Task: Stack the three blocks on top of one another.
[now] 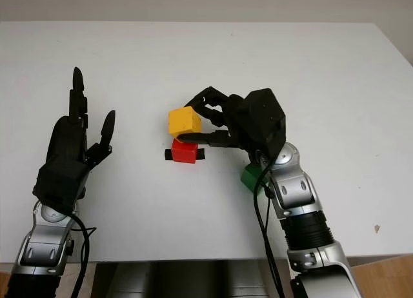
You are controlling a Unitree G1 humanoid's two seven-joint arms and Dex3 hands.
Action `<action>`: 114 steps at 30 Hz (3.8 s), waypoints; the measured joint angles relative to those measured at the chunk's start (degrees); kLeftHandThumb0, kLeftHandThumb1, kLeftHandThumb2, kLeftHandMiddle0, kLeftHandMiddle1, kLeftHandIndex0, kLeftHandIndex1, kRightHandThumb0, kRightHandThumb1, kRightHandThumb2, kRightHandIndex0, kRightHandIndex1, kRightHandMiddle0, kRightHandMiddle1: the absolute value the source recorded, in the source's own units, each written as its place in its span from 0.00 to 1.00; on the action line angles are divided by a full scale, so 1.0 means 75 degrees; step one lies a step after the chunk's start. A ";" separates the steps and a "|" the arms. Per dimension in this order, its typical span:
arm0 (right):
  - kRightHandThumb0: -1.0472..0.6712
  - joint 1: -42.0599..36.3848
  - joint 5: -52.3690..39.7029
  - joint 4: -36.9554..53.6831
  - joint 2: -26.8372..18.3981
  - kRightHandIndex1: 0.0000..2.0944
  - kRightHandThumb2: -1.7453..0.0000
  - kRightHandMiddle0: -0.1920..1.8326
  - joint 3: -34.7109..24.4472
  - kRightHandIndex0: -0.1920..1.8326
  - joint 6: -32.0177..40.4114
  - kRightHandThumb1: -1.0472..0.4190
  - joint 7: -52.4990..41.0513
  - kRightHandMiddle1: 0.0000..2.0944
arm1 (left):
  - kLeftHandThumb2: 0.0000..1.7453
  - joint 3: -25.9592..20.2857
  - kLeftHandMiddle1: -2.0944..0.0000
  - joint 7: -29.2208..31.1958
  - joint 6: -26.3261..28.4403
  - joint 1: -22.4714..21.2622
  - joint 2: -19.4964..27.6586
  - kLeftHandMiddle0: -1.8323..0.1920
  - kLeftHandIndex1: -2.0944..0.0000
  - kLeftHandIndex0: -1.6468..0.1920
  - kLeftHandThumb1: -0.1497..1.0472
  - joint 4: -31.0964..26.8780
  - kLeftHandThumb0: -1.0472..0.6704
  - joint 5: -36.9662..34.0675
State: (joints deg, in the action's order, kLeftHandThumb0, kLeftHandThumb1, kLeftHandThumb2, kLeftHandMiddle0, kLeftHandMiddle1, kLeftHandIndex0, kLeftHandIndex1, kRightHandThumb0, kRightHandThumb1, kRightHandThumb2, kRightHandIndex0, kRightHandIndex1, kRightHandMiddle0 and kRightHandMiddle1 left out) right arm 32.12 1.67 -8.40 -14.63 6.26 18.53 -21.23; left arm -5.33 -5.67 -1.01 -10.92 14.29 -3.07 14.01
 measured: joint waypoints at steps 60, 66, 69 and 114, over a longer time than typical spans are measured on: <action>0.20 0.0232 0.0439 0.0045 -0.0873 0.00 0.97 0.05 0.0203 0.04 -0.0750 0.11 -0.1601 0.05 | 0.35 0.0034 1.00 0.0015 -0.0034 0.0000 -0.0062 1.00 1.00 1.00 1.00 0.0024 0.17 -0.0033; 0.17 0.0336 -0.0231 0.0471 -0.1076 0.00 0.97 0.02 -0.0173 0.00 -0.0315 0.10 -0.1995 0.03 | 0.35 0.0033 1.00 0.0009 -0.0048 0.0000 -0.0066 1.00 1.00 1.00 1.00 0.0029 0.17 -0.0040; 0.18 0.0607 -0.0656 0.0785 -0.1225 0.01 0.97 0.02 -0.0706 0.00 -0.0121 0.10 -0.1951 0.03 | 0.35 0.0034 1.00 -0.0088 -0.0061 0.0000 -0.0066 1.00 1.00 1.00 1.00 0.0039 0.17 0.0048; 0.23 -0.1070 0.2907 0.0949 -0.5363 0.03 0.97 0.33 -0.0596 0.27 -0.7424 0.14 -0.1707 0.03 | 0.39 -0.0127 1.00 -0.0031 -0.0056 -0.0005 0.0168 1.00 1.00 1.00 1.00 0.0052 0.16 0.0030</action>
State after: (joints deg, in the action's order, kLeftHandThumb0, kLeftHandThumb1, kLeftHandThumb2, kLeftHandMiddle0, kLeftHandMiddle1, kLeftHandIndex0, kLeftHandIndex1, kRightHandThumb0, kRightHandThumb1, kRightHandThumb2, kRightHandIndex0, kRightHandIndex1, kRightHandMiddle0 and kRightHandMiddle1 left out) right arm 24.10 23.47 -1.28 -54.85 1.79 -37.15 -34.03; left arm -6.28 -5.90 -1.43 -10.96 15.56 -2.68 14.23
